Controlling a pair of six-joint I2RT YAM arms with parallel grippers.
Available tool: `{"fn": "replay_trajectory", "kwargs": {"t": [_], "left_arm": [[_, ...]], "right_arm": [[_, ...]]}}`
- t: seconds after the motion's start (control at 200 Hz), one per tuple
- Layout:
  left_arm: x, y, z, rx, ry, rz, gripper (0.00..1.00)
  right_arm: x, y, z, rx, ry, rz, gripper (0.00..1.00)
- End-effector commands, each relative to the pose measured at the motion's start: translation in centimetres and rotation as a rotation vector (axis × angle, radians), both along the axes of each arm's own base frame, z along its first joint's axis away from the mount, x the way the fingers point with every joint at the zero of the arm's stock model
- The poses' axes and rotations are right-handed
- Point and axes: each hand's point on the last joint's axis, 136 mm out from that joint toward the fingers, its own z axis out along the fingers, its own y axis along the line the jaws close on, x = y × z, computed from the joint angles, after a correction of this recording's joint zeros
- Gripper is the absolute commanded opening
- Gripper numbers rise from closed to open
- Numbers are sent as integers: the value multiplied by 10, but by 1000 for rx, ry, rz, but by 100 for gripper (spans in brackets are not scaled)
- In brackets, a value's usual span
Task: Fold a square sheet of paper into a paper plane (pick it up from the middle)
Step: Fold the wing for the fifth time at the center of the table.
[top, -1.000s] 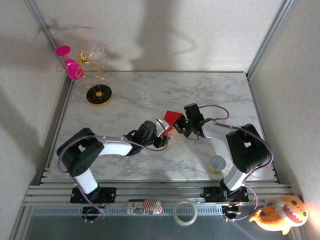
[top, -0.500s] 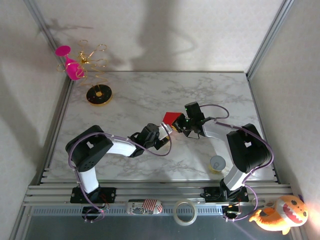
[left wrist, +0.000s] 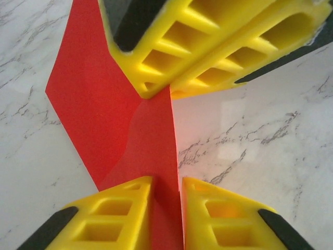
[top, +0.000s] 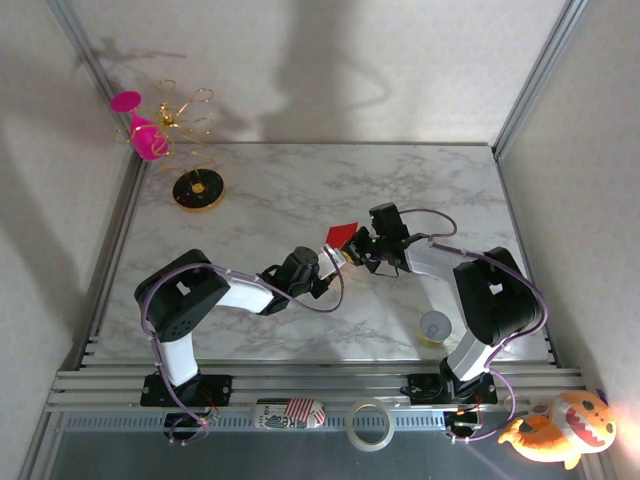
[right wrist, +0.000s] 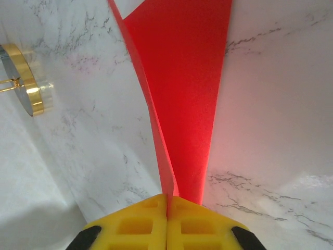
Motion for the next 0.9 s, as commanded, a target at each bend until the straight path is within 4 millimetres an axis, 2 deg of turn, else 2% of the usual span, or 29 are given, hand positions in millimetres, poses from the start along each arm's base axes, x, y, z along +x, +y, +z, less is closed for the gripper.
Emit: {"fn": "replay_trajectory", "kwargs": {"t": [0.0, 0.095, 0.23, 0.325, 0.466, 0.896], "left_arm": [[4, -2, 1, -6, -8, 13, 16], [4, -3, 1, -13, -1, 12, 11], [4, -3, 1, -35, 26, 10, 6], [3, -2, 0, -48, 53, 9, 3], [2, -4, -5, -56, 102, -6, 0], [1, -14, -15, -85, 288, -18, 0]], "right_arm": [[5, 2, 5, 16, 5, 1, 11], [5, 1, 5, 8, 2, 0, 22], [8, -9, 5, -27, -12, -18, 44], [11, -15, 7, -48, -33, -29, 52], [14, -22, 8, -69, -51, -36, 58], [20, -50, 13, -140, -93, -97, 64]]}}
